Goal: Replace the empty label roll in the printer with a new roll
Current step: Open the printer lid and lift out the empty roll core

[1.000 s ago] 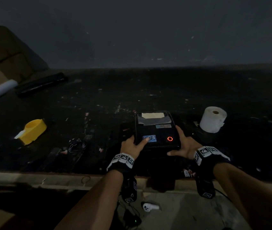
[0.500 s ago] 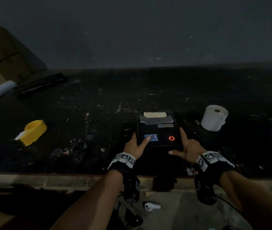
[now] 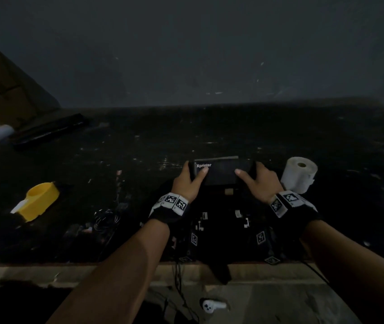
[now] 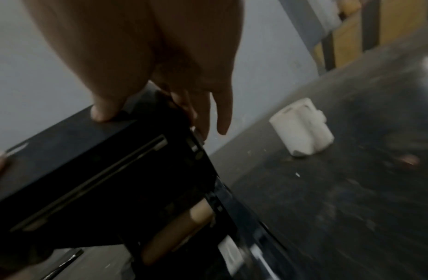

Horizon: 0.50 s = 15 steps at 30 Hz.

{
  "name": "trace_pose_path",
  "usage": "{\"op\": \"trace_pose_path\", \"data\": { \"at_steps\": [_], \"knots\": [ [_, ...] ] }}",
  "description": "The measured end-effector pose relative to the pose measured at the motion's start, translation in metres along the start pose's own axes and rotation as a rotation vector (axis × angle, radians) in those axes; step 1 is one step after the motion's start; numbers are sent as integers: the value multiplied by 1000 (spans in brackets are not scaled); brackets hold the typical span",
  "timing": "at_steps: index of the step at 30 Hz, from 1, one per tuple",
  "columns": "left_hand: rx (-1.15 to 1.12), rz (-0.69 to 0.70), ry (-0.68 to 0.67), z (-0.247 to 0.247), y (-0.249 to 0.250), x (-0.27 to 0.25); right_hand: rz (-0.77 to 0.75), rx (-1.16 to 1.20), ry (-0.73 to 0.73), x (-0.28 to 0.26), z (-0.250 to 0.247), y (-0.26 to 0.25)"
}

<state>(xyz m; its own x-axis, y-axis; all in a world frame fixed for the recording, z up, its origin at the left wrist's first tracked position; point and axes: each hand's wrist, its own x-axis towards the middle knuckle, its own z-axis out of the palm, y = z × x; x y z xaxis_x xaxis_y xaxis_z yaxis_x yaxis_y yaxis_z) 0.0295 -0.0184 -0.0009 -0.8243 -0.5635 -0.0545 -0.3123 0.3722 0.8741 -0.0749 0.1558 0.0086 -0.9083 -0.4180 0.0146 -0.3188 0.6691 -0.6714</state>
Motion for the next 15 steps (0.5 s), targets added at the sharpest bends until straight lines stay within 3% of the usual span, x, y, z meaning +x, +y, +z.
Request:
{"op": "trace_pose_path", "data": {
  "at_steps": [3,6,15],
  "knots": [
    [20,92,81,-3,10,18,20,26,63,17,-1,-14],
    [19,129,126,-6,16,35,-76,22,68,29,-2,-15],
    [28,62,91,-5,27,79,-89,72,-4,89,-4,-18]
  ]
}}
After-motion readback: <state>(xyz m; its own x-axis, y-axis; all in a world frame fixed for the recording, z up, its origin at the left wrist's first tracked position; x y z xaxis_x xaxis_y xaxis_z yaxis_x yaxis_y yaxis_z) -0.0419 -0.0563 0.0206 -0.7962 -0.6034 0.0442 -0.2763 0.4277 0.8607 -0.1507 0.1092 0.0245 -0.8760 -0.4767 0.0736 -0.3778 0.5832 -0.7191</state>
